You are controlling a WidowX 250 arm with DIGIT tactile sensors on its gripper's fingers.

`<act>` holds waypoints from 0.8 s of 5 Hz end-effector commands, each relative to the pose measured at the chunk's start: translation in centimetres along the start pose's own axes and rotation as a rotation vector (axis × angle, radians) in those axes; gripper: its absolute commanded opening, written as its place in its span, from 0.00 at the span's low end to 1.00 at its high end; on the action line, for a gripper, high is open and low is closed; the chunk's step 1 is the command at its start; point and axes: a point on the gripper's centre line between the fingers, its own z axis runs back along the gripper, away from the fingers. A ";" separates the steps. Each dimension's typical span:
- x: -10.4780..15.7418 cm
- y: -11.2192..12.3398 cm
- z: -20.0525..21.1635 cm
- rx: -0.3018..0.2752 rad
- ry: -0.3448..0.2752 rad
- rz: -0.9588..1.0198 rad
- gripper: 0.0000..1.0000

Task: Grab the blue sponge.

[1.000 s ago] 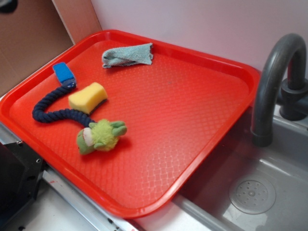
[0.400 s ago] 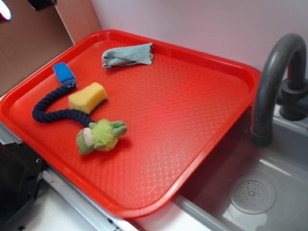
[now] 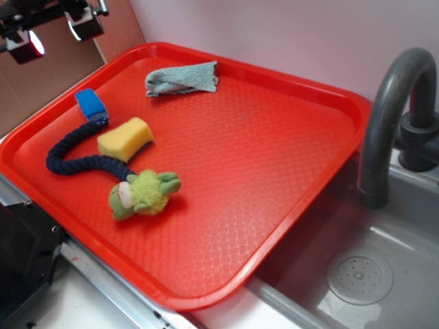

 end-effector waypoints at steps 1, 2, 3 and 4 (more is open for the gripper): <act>0.7 1.2 -3.8 0.057 -0.034 0.008 1.00; 0.0 1.3 -5.7 0.063 -0.030 -0.008 1.00; -0.7 1.3 -7.5 0.117 -0.019 -0.037 1.00; -1.2 1.4 -9.0 0.131 0.042 -0.047 1.00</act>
